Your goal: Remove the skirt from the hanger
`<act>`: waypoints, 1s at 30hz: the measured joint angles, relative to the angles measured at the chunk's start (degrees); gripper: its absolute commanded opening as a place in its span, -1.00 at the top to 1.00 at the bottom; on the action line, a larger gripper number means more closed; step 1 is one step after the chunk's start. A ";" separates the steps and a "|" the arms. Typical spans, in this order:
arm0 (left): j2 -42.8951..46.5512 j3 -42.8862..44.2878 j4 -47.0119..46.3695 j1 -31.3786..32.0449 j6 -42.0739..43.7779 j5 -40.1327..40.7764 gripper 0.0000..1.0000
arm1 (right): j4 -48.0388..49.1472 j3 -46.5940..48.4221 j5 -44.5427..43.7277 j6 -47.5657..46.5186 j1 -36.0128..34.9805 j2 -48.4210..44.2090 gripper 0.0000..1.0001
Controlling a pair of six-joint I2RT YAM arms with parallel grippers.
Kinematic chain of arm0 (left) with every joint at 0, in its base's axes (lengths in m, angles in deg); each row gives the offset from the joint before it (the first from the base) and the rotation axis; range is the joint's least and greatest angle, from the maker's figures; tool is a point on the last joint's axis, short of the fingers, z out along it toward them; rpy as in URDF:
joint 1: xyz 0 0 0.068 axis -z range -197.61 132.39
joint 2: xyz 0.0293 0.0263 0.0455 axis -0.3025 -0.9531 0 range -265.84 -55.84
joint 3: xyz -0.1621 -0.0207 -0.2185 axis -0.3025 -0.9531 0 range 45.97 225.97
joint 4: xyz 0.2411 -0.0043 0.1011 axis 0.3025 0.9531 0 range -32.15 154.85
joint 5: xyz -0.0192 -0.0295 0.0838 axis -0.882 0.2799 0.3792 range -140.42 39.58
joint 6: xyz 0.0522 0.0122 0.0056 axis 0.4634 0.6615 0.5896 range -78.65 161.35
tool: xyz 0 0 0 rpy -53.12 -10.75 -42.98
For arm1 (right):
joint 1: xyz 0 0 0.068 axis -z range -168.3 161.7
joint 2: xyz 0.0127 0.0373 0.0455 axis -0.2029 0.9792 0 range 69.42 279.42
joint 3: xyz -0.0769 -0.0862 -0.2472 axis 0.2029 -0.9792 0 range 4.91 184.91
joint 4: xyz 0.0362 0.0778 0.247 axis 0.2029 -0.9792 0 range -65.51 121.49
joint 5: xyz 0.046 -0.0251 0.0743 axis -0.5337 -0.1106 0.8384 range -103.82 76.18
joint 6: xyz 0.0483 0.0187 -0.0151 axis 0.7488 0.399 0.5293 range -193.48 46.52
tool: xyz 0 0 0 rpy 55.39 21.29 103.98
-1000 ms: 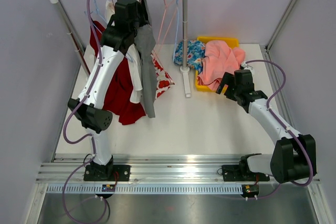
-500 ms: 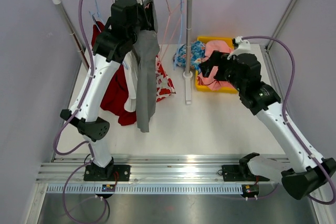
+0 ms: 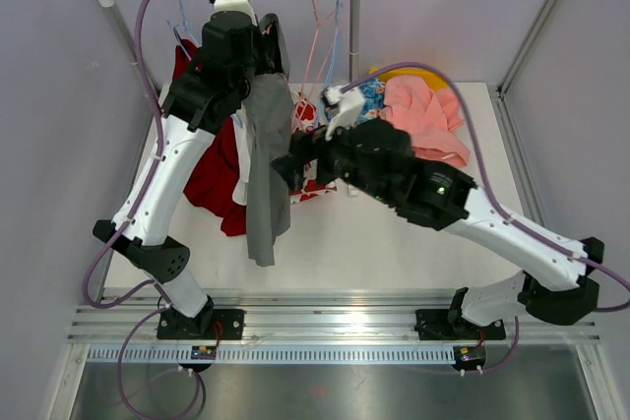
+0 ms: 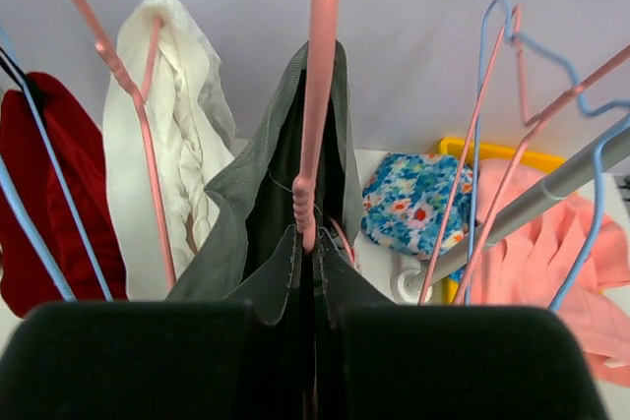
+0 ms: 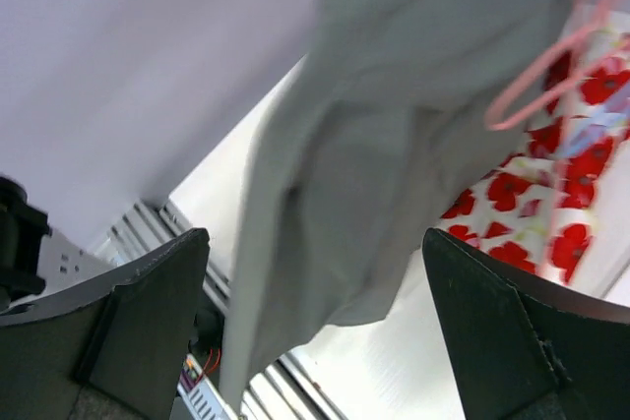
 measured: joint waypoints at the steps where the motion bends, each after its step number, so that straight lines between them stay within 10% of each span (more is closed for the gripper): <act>1: 0.04 -0.96 -0.20 0.00 0.00 0.13 1.00 | -0.61 1.51 -1.18 -0.37 -2.32 2.14 -0.95; 11: 0.20 -2.80 -0.83 0.04 -0.52 0.15 1.00 | -2.84 6.95 -8.41 -1.51 -11.63 13.49 -0.73; 16: 1.46 -3.50 -0.94 0.04 -0.63 0.09 1.00 | -1.25 5.29 -11.26 -1.53 -11.61 13.03 0.75; 18: 2.23 -3.76 -0.90 0.04 -0.66 0.04 1.00 | -0.72 3.69 -11.67 -1.29 -11.61 12.81 1.00; 30: 4.79 -5.64 0.04 0.42 -0.42 0.09 1.00 | 5.38 -11.32 -18.38 3.96 -19.63 9.75 1.00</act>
